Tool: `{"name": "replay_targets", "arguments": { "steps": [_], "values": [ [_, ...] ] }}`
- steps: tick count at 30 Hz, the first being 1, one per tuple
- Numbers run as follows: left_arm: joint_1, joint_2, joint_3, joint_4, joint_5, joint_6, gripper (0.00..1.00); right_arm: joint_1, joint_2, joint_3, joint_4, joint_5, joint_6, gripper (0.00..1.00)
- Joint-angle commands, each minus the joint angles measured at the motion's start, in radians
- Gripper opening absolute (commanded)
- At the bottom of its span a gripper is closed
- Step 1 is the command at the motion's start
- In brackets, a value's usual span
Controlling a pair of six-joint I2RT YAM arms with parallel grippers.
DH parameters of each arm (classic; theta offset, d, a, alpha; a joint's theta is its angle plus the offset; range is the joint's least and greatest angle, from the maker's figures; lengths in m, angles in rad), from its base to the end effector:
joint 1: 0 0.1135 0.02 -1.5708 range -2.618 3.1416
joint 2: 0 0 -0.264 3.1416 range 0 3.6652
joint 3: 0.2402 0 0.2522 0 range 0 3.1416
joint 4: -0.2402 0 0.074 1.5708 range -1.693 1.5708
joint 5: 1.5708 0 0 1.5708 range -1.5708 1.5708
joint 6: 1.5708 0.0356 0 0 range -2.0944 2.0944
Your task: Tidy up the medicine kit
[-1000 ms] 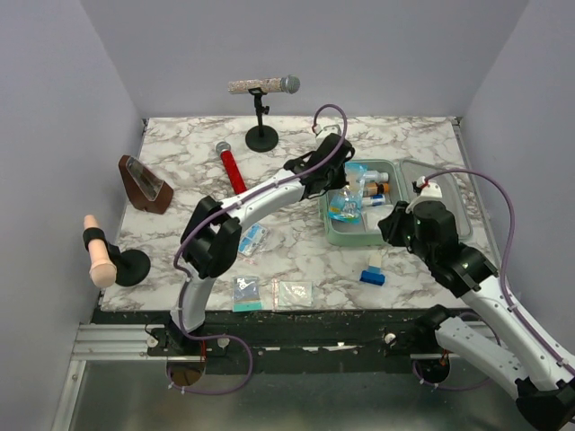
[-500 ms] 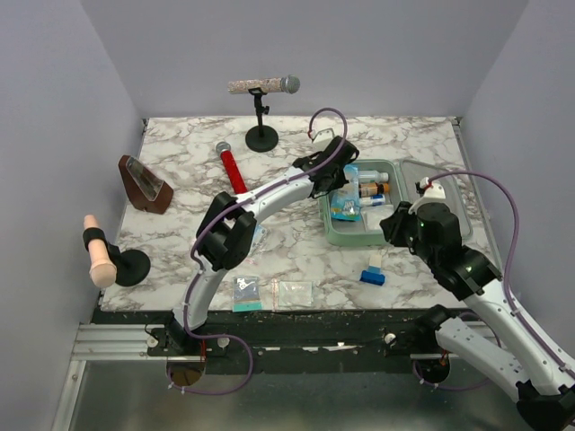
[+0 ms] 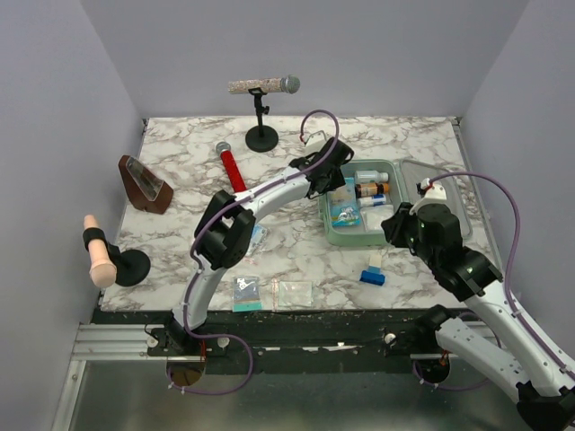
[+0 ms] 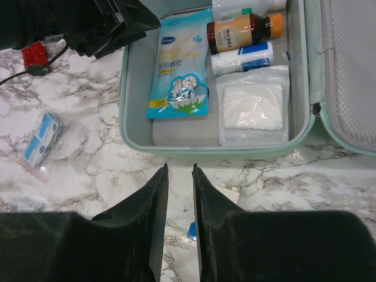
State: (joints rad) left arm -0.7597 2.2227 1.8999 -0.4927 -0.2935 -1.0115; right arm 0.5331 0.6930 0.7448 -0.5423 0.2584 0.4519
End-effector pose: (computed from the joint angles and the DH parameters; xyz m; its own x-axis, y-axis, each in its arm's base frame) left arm 0.3737 -0.3407 0.2239 -0.7170 -0.4380 -0.5423 -0.1739 0.8657 -0.4693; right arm 0.1373 0.0705 0.3037 -0.4948 0.1983 -0.8461 -0.0902 0.9567 0.2769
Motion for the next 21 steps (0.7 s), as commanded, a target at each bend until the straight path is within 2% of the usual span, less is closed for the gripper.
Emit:
{"name": "replay_targets", "arguments": {
  "steps": [1, 6, 9, 12, 15, 18, 21],
  "values": [
    [-0.001, -0.081, -0.015, -0.003, 0.027, 0.020, 0.52, -0.001, -0.003, -0.009, -0.019, 0.031, -0.007, 0.32],
    [-0.001, -0.168, -0.039, -0.018, 0.037, 0.050, 0.56, -0.001, -0.003, -0.012, -0.021, 0.030, -0.001, 0.32],
    [-0.001, -0.283, -0.090, -0.024, 0.002, 0.091, 0.56, -0.001, 0.005, -0.015, -0.012, 0.016, -0.001, 0.32],
    [-0.001, -0.447, -0.212, -0.024, -0.071, 0.158, 0.57, -0.001, 0.016, -0.018, -0.001, -0.007, 0.001, 0.32],
    [-0.001, -0.614, -0.428, -0.043, -0.153, 0.205, 0.58, -0.001, 0.025, -0.028, 0.010, -0.056, -0.016, 0.32],
    [0.000, -0.760, -0.647, -0.049, -0.205, 0.232, 0.67, -0.001, 0.030, -0.042, 0.030, -0.100, -0.030, 0.32],
    [0.002, -0.892, -0.844, -0.066, -0.254, 0.217, 0.94, -0.001, 0.036, -0.050, 0.039, -0.122, -0.033, 0.32]
  ]
}}
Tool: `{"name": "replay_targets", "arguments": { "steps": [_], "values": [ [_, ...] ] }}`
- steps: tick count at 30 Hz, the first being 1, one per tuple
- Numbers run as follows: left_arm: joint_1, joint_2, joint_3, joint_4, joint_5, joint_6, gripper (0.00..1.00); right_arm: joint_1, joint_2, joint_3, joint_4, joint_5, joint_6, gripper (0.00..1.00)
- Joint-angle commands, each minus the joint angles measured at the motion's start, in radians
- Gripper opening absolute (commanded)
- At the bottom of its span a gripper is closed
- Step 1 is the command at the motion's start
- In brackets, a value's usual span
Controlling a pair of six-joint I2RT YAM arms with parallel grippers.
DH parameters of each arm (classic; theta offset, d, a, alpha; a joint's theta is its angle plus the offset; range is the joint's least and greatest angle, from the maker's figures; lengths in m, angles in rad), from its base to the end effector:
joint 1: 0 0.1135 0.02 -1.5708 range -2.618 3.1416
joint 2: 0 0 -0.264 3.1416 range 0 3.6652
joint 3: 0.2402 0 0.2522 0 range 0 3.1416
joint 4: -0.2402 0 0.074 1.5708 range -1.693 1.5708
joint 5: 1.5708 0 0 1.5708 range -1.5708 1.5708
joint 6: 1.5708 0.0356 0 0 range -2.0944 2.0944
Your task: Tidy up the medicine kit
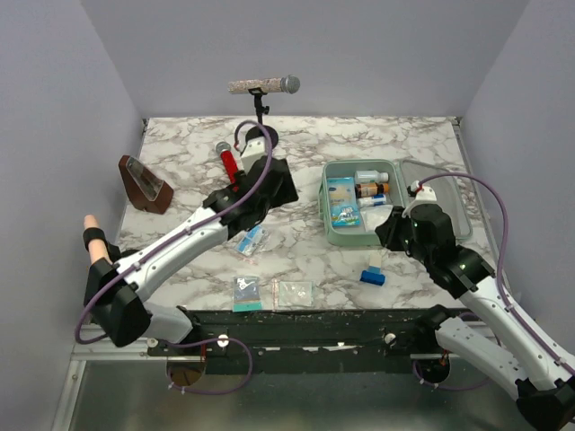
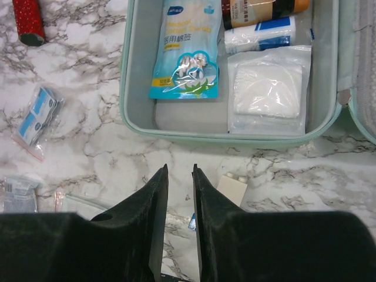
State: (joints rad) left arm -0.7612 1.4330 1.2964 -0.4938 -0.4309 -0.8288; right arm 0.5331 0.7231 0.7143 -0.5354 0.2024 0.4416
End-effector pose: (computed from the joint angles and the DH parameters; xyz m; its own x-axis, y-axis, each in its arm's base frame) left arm 0.2423 -0.2103 0.3384 -0.5703 -0.3817 -0.7274 -0.0561 0.9015 -0.4291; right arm 0.1420 0.0755 0.2897 -0.5526 0.1601 -0.8179 -0.1256 0.9542 0.2716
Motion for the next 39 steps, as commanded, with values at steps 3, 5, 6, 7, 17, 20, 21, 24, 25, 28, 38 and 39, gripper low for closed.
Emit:
{"name": "replay_targets", "arguments": {
  "steps": [3, 5, 6, 7, 17, 20, 21, 24, 25, 28, 38, 39],
  "values": [
    [0.022, -0.209, -0.386, -0.071, -0.097, -0.007, 0.99, -0.001, 0.012, -0.026, 0.038, -0.075, -0.024, 0.32],
    [0.028, -0.252, -0.451, -0.074, -0.086, -0.027, 0.99, -0.001, 0.018, -0.032, 0.041, -0.078, -0.026, 0.32],
    [0.036, -0.262, -0.472, -0.075, -0.080, -0.038, 0.99, -0.001, 0.021, -0.035, 0.043, -0.080, -0.026, 0.32],
    [0.045, -0.261, -0.491, -0.075, -0.066, -0.039, 0.99, -0.001, 0.025, -0.036, 0.045, -0.083, -0.023, 0.32],
    [0.076, -0.108, -0.542, -0.061, 0.032, -0.049, 0.98, -0.001, 0.016, -0.082, 0.051, -0.118, 0.005, 0.32],
    [0.071, -0.153, -0.577, -0.065, 0.081, -0.084, 0.95, -0.001, 0.009, -0.091, 0.048, -0.129, 0.006, 0.32],
    [0.060, -0.187, -0.592, -0.071, 0.095, -0.108, 0.95, -0.001, 0.009, -0.092, 0.046, -0.132, 0.008, 0.32],
    [0.011, -0.291, -0.631, -0.124, 0.087, -0.170, 0.95, -0.001, 0.010, -0.099, 0.049, -0.135, 0.014, 0.32],
    [-0.006, -0.325, -0.637, -0.155, 0.081, -0.187, 0.96, -0.001, 0.013, -0.101, 0.051, -0.139, 0.014, 0.32],
    [-0.064, -0.419, -0.660, -0.218, 0.076, -0.233, 0.96, -0.001, 0.021, -0.108, 0.058, -0.153, 0.016, 0.32],
    [-0.178, -0.372, -0.749, -0.252, 0.043, -0.328, 0.91, -0.001, 0.033, -0.124, 0.074, -0.170, 0.032, 0.32],
    [-0.178, -0.352, -0.747, -0.243, 0.035, -0.320, 0.91, -0.001, 0.033, -0.121, 0.071, -0.172, 0.032, 0.32]
  ]
}}
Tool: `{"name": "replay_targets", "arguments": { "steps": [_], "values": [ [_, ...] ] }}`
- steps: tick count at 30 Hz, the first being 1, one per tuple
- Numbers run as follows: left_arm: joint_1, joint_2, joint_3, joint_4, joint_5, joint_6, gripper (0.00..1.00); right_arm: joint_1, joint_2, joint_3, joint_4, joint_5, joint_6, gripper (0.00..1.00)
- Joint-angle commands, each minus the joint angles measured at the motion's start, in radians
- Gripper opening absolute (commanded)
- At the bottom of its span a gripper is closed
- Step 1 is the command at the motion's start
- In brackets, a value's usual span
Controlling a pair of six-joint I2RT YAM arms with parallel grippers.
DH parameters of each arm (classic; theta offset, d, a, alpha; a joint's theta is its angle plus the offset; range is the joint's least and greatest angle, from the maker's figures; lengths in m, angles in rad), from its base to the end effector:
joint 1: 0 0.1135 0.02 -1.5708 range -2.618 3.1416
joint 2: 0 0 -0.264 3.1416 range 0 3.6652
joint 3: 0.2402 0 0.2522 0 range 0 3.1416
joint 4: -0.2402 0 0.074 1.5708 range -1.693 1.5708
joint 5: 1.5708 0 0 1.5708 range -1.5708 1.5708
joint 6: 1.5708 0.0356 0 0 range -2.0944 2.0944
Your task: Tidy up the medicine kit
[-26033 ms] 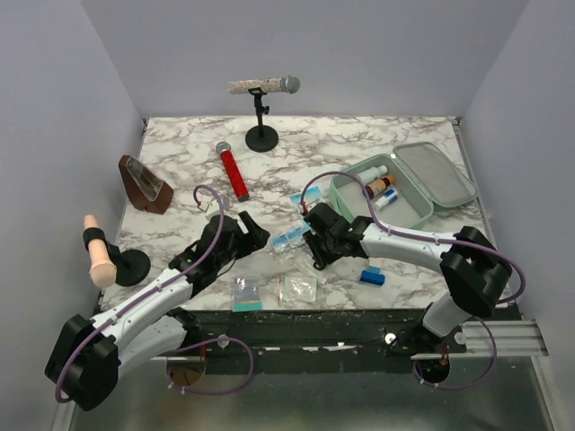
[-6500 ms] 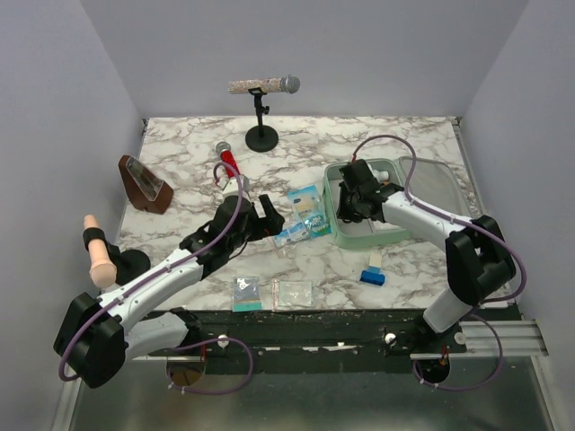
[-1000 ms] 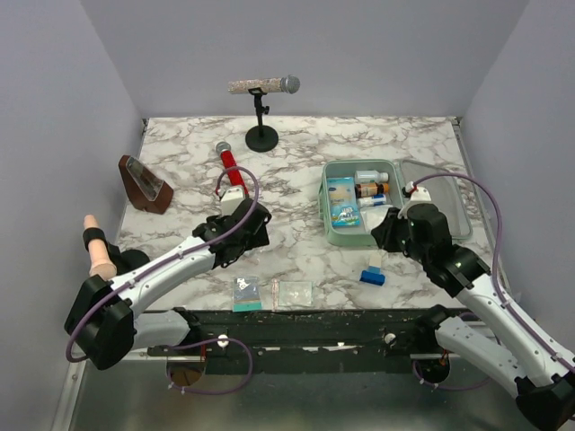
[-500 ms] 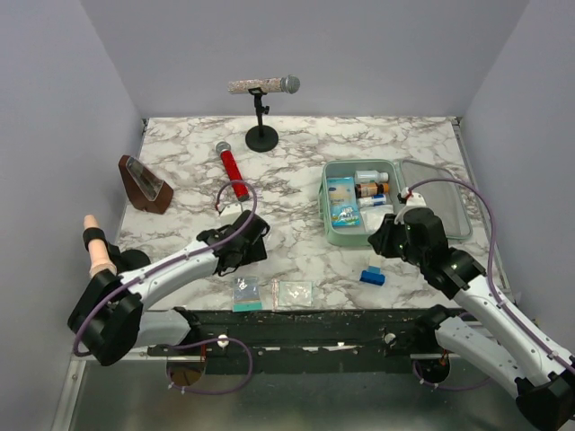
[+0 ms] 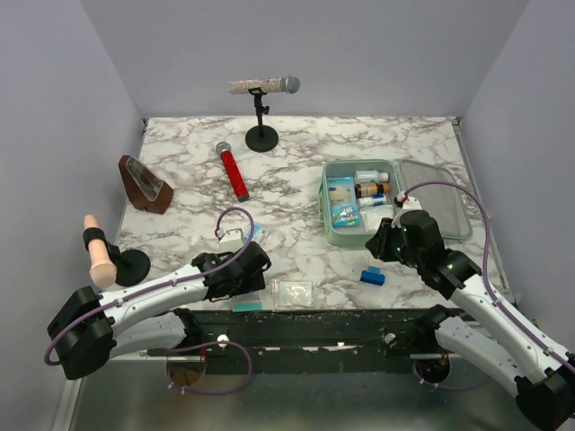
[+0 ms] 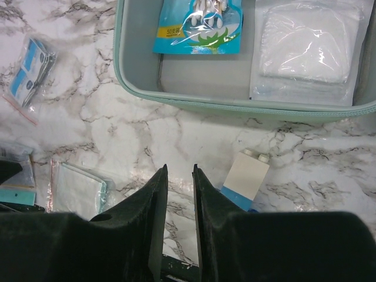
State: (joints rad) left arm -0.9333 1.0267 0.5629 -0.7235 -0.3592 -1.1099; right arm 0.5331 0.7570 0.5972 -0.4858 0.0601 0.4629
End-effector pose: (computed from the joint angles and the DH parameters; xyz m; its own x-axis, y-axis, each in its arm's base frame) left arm 0.1109 -0.1287 0.1839 -0.8492 -0.2623 -0.4584 -0.1946 0.9623 -0.1901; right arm 0.1449 0.0830 0.2492 -0.6717 0.1212 -0.7308 -0.1855 0.9276 0.3243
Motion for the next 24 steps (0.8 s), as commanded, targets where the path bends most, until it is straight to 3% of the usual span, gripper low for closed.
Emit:
{"name": "replay_targets", "arguments": {
  "steps": [1, 7, 13, 16, 22, 24],
  "values": [
    [-0.010, 0.074, -0.011, -0.004, -0.050, -0.034, 0.90, -0.001, -0.002, -0.002, 0.021, -0.029, 0.011, 0.32],
    [-0.018, 0.199, 0.000, 0.022, -0.093, -0.001, 0.87, -0.001, -0.016, -0.008, 0.006, -0.020, 0.014, 0.32],
    [-0.024, 0.196, 0.005, 0.044, -0.089, 0.005, 0.72, -0.001, -0.022, -0.013, 0.004, -0.017, 0.016, 0.32],
    [-0.024, 0.155, 0.003, 0.058, -0.081, 0.008, 0.57, -0.001, -0.021, -0.005, 0.003, -0.019, 0.014, 0.32],
    [-0.024, 0.078, 0.035, 0.059, -0.078, 0.027, 0.17, -0.001, -0.022, 0.013, -0.003, -0.020, 0.013, 0.32],
    [-0.024, 0.047, 0.060, 0.042, -0.084, 0.030, 0.10, -0.001, -0.030, 0.022, -0.008, -0.022, 0.014, 0.33]
  ]
}}
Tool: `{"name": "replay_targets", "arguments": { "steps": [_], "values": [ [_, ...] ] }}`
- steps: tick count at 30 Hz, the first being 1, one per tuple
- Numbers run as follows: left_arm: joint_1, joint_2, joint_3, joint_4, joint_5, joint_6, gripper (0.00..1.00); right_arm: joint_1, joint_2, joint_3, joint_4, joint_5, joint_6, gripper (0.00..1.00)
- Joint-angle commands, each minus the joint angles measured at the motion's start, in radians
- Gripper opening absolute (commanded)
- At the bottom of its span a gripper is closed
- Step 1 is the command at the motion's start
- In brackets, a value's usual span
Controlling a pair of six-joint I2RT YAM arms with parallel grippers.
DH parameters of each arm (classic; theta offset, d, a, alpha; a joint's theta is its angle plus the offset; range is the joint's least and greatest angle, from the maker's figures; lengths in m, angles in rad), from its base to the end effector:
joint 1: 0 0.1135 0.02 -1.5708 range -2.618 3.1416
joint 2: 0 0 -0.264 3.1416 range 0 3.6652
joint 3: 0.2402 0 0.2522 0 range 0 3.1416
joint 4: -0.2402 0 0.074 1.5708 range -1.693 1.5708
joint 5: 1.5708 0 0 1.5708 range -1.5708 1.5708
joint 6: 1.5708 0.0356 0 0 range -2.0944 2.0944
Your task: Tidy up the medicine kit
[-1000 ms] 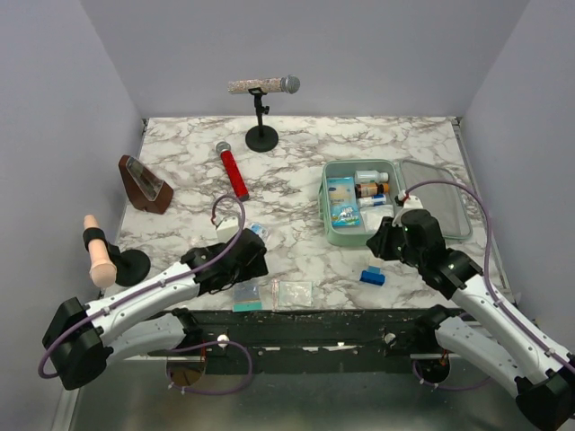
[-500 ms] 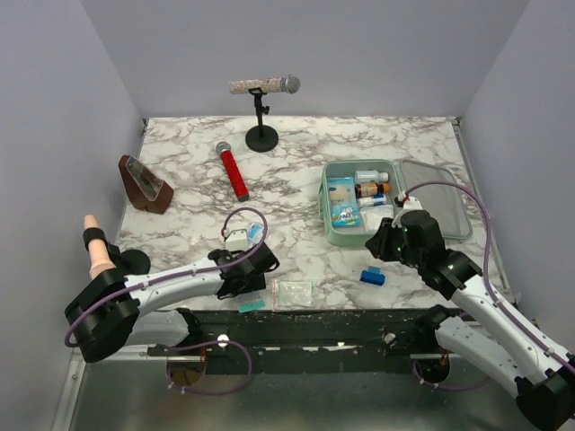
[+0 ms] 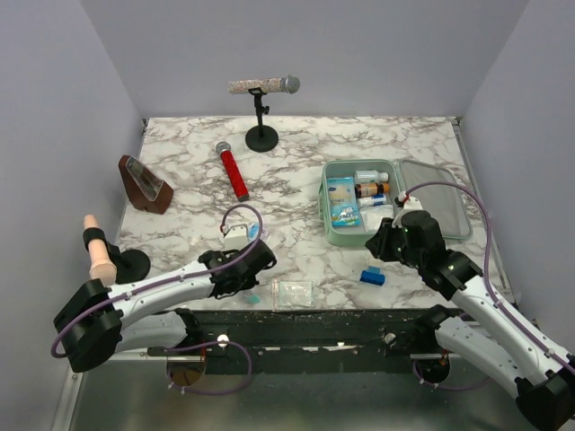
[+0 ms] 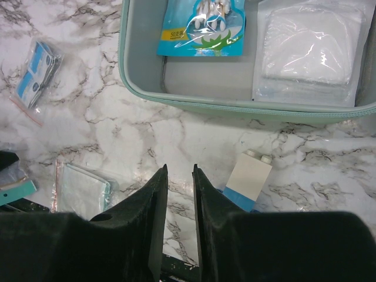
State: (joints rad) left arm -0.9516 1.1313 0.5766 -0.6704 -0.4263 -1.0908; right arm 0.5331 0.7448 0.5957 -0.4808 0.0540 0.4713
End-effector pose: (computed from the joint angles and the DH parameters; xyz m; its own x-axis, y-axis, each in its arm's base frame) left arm 0.1185 -0.1409 0.1743 -0.8377 -0.2161 -0.5016 -0.1795 0.9763 -0.1209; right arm 0.1436 0.0825 0.2509 -0.6654 0.1338 -0.7344 -0.1883 0.9219 0.3386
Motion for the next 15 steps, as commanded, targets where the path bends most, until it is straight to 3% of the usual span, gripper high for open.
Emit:
{"name": "replay_targets", "arguments": {
  "steps": [1, 4, 7, 15],
  "values": [
    [-0.006, -0.071, 0.060, -0.018, -0.022, 0.014, 0.09, -0.001, -0.021, 0.029, -0.016, -0.016, 0.006, 0.32],
    [-0.006, -0.111, 0.133, 0.001, -0.031, 0.051, 0.09, -0.001, -0.031, 0.041, -0.021, -0.011, 0.006, 0.33],
    [-0.001, -0.090, 0.224, 0.136, -0.017, 0.149, 0.10, -0.001, -0.036, 0.049, -0.024, 0.009, -0.002, 0.33],
    [0.099, 0.396, 0.728, 0.383, 0.256, 0.420, 0.11, -0.001, -0.035, 0.061, -0.044, 0.032, -0.002, 0.33]
  ]
}}
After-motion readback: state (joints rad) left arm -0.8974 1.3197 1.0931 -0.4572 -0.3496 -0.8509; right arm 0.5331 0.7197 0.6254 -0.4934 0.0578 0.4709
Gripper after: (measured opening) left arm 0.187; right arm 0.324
